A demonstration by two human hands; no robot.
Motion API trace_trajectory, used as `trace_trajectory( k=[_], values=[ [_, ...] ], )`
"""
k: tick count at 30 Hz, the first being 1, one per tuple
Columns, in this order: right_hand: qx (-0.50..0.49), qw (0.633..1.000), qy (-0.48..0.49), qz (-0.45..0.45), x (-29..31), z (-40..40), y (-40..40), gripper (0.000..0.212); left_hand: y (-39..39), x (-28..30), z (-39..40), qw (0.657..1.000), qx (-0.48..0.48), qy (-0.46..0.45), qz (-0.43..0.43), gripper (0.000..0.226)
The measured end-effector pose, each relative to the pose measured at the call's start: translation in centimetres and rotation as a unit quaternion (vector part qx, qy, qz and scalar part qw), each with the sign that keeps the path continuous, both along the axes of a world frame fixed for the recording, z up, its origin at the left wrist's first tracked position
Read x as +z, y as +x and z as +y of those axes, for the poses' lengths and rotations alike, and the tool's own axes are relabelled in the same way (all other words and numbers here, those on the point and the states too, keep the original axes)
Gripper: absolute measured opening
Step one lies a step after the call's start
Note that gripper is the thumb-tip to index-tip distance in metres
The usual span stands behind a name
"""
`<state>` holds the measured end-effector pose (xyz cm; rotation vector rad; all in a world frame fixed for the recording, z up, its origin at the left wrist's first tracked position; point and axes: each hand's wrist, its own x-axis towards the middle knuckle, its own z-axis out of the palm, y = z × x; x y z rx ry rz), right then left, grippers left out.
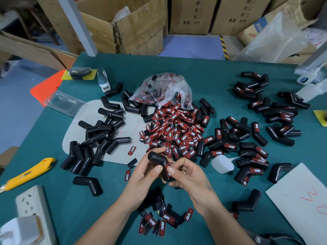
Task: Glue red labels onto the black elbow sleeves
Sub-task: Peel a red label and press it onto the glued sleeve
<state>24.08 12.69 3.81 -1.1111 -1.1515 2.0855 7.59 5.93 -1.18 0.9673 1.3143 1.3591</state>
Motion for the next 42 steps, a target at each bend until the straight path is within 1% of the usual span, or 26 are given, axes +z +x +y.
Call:
trace_trajectory(
  k=[3, 7, 11, 13, 18, 27, 42],
  values=[
    [0.004, 1.000, 0.003, -0.002, 0.0, 0.0, 0.1, 0.018, 0.0, 0.2, 0.0, 1.000, 0.000, 0.003, -0.003, 0.050],
    [0.009, 1.000, 0.003, -0.004, 0.0, 0.1, 0.2, 0.013, 0.0, 0.5, 0.0, 1.000, -0.002, 0.012, -0.001, 0.044],
    [0.010, 1.000, 0.002, -0.006, -0.2, 0.1, 0.2, 0.016, 0.0, 0.7, 0.1, 1.000, 0.003, 0.009, 0.000, 0.041],
    [0.009, 1.000, 0.001, -0.008, -0.2, 0.1, 0.2, 0.018, 0.1, 0.9, 0.1, 1.000, 0.006, 0.009, -0.001, 0.041],
    [0.007, 1.000, 0.007, -0.011, -0.1, -0.1, 0.1, 0.014, 0.2, 1.1, 0.0, 1.000, 0.007, 0.010, 0.002, 0.041],
    [-0.004, 1.000, 0.015, -0.017, -0.2, -0.1, -0.1, 0.015, 0.3, 1.4, 0.1, 1.000, 0.012, 0.010, -0.007, 0.040],
    [-0.004, 1.000, 0.021, -0.022, -0.3, -0.2, -0.1, 0.014, 0.2, 0.9, 0.1, 1.000, 0.008, 0.010, 0.009, 0.041]
  ],
)
